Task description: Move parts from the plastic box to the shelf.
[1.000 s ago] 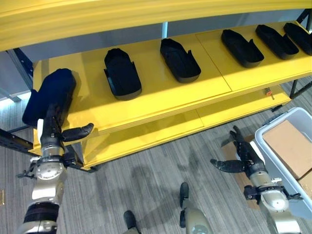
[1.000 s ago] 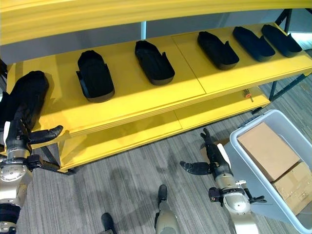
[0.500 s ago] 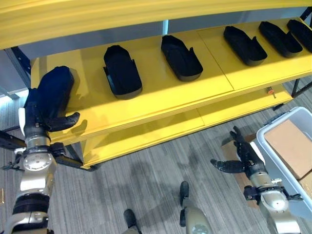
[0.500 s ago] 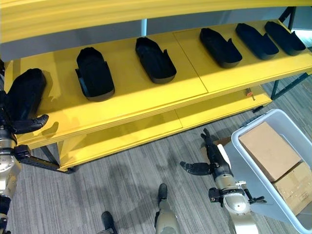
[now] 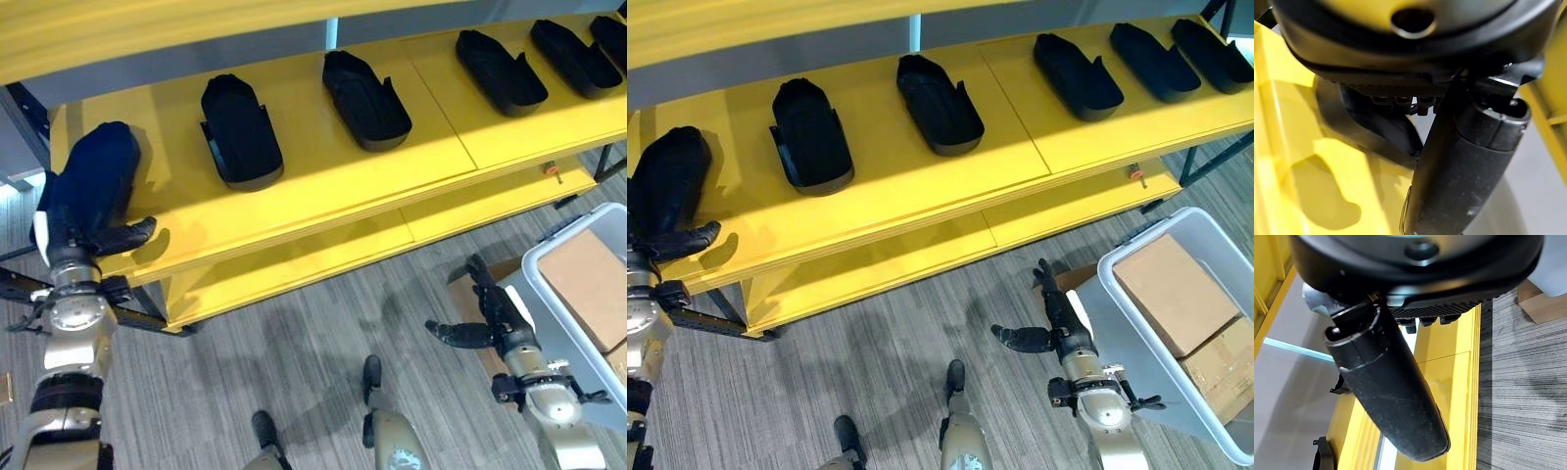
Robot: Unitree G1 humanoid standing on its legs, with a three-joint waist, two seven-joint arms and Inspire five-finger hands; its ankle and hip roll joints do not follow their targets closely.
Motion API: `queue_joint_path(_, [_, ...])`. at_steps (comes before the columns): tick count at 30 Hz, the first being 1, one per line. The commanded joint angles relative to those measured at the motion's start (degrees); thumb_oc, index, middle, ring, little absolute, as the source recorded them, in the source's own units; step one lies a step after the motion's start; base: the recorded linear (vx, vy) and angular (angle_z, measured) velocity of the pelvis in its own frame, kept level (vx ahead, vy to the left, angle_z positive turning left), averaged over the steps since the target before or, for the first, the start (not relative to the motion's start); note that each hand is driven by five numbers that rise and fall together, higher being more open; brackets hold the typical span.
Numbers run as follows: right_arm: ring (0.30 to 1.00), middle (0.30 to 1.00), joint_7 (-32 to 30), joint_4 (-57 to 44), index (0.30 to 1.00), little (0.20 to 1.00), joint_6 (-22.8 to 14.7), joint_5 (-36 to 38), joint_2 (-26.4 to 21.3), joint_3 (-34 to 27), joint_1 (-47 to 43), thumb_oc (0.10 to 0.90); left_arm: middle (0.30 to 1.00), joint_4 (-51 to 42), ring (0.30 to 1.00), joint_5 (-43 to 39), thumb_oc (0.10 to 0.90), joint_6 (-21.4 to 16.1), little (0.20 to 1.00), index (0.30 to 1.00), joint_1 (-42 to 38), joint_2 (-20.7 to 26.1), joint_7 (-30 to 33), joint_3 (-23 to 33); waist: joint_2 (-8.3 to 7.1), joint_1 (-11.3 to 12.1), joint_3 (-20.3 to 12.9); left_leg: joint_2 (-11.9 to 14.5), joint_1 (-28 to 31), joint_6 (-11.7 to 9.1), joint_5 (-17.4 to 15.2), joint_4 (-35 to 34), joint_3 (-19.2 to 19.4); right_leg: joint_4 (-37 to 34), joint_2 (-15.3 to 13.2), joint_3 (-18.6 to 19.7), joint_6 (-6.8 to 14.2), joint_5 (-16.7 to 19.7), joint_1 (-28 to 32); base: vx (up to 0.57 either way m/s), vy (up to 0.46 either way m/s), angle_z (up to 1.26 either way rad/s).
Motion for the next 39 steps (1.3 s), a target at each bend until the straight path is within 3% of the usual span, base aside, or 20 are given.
queue_joint_path(1, [1.0,1.0,-2.25,-2.98,1.0,1.0,-5.46,1.62,-3.32,-3.58,-5.61,0.9,1.0,0.89,1.0,0.95,0.9,-5.73,1.0,1.0,-8.87,7.83,1.55,2.53,0.07,-1.28,1.63,-2.73,-4.19,3.76,-8.03,10.57,-1.49,0.92,-5.8,-3.12,6.93,-3.81,7.46,-0.02,0.018,0.04])
queue_joint_path(15, [1.0,1.0,-2.12,-3.41,1.0,1.0,-5.22,1.59,-2.54,-3.4,-4.27,0.9,1.0,4.29,1.0,2.24,0.9,-3.09,1.0,1.0,-7.96,2.32,0.17,1.39,-0.89,-1.83,2.78,-2.44,-5.91,3.83,-8.71,12.65,-0.97,0.99,-5.67,-1.63,6.7,-3.45,5.8,-0.01,0.007,-0.05])
queue_joint_path(39, [1.0,1.0,-1.87,-3.11,1.0,1.0,-4.35,1.54,-2.19,-3.28,-4.84,0.9,1.0,1.61,1.0,-4.98,0.9,-4.78,1.0,1.0,-8.19,-0.61,-0.34,1.72,-0.37,-1.71,1.3,-1.52,-3.64,3.27,-8.08,11.62,-1.09,0.95,-4.89,-1.9,6.02,-4.75,7.26,0.0,-0.007,-0.01])
